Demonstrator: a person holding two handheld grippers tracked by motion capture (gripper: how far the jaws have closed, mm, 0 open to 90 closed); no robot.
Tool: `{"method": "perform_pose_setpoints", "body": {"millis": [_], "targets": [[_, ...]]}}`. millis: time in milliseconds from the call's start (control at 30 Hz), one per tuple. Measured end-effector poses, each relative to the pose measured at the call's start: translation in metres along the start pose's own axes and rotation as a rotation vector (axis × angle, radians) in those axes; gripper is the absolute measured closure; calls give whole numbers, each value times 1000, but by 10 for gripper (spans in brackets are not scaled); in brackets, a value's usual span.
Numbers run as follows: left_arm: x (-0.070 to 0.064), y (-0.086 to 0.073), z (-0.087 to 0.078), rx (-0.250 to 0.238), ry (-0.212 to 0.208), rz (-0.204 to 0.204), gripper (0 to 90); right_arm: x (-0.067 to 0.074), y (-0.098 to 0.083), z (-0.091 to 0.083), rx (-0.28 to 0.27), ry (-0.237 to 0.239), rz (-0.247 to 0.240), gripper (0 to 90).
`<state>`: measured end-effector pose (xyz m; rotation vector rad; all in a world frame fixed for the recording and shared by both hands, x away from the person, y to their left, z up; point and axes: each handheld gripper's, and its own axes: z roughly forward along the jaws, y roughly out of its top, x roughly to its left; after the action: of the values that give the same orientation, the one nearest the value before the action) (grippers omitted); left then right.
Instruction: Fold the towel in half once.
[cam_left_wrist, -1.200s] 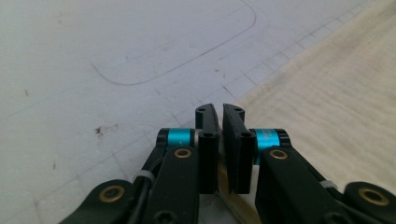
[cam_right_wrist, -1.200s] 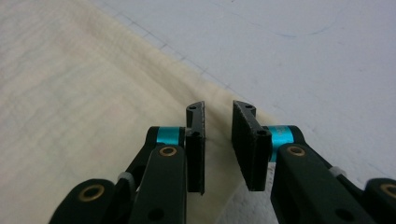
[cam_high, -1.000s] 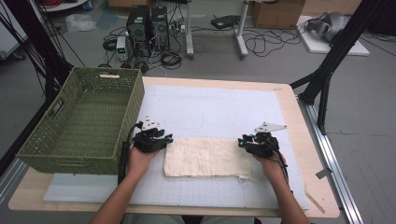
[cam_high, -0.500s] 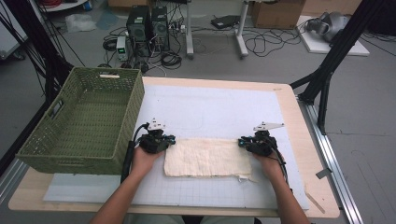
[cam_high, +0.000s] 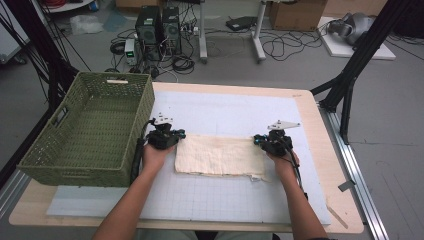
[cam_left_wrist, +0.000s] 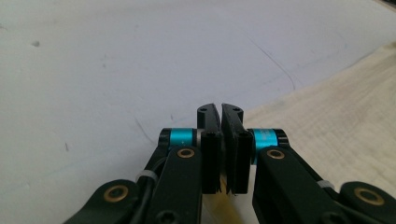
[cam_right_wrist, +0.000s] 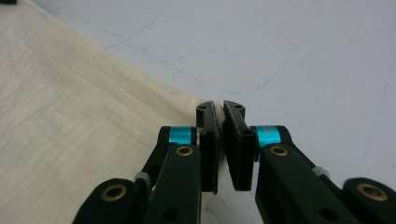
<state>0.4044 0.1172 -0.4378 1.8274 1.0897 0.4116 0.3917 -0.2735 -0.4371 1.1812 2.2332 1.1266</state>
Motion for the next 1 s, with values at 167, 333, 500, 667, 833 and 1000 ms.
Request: {"method": "perform_pose_setpoints", "body": {"millis": [167,333,500,667,833,1000], "targets": [[7,7,8,-3,2,-10,858,-4,6,8,-13,-28,19,849],[11,2,14,37,12,-19,857,-5,9,13,-19,-40,18,847],[10,3,13,23,38,-25,776,-4,7,17,-3,-52,22,804],[17,5,3,25,30,-123,493,-9,7,9,-18,-89,67,520],[11,9,-12,-31,-52,-91,386,-11,9,-9,-69,-65,97,402],[-2,8,-24,-92,-106,-49,288,-6,7,-29,-87,-48,48,294]]}}
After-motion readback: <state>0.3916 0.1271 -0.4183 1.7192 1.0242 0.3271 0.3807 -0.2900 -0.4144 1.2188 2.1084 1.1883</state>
